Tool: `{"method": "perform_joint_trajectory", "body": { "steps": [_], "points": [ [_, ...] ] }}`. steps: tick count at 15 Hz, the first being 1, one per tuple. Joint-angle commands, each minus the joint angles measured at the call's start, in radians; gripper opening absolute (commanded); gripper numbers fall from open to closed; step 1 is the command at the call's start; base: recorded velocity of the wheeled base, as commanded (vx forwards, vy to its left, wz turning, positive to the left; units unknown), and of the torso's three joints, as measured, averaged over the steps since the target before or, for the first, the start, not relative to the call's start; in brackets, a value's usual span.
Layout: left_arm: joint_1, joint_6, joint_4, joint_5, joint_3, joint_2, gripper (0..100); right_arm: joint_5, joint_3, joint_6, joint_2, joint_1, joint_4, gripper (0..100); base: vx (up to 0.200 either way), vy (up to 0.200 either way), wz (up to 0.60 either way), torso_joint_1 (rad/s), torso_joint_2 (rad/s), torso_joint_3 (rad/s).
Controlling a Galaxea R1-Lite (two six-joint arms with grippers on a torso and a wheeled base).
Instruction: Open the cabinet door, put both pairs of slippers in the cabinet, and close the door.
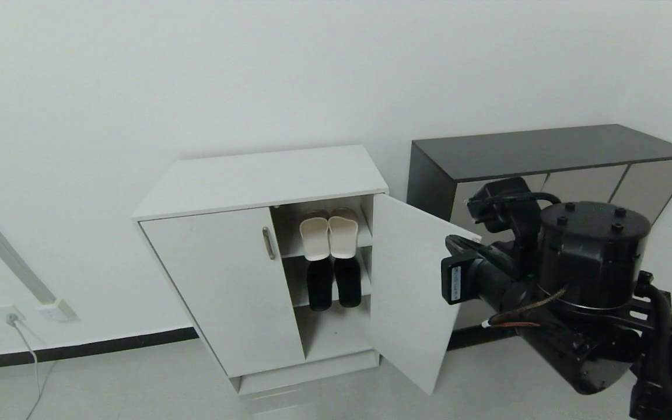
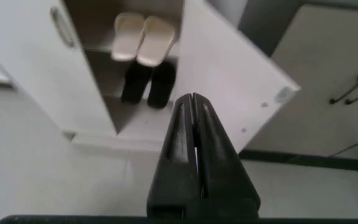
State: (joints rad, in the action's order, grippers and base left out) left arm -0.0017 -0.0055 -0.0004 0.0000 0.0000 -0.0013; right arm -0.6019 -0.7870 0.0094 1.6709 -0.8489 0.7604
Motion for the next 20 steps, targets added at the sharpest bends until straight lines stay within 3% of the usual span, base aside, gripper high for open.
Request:
{"method": "perform_joint_trajectory", "body": {
  "steps": [1, 4, 7, 14, 20],
  "points": [
    [0.0, -0.001, 0.0, 0.0, 0.0, 0.001, 0, 0.017, -0.097, -0.043, 0.044, 0.122, -0.016, 0, 0.0, 0.0, 0.0, 0.0, 0.0, 0.0],
    [0.0, -0.001, 0.0, 0.0, 0.0, 0.001, 0, 0.039, -0.304, 0.012, 0.144, 0.241, -0.199, 0, 0.0, 0.0, 0.0, 0.0, 0.0, 0.0],
    [0.0, -0.001, 0.0, 0.0, 0.0, 0.001, 0, 0.143, -0.52, 0.123, 0.262, 0.329, -0.386, 0, 0.0, 0.0, 0.0, 0.0, 0.0, 0.0],
    [0.0, -0.001, 0.0, 0.002, 0.0, 0.001, 0, 0.211, -0.707, 0.166, 0.495, 0.429, -0.378, 0, 0.0, 0.0, 0.0, 0.0, 0.0, 0.0],
    [0.0, -0.001, 0.0, 0.002, 0.0, 0.001, 0, 0.229, -0.752, 0.164, 0.556, 0.458, -0.377, 0, 0.0, 0.0, 0.0, 0.0, 0.0, 0.0]
  ]
}}
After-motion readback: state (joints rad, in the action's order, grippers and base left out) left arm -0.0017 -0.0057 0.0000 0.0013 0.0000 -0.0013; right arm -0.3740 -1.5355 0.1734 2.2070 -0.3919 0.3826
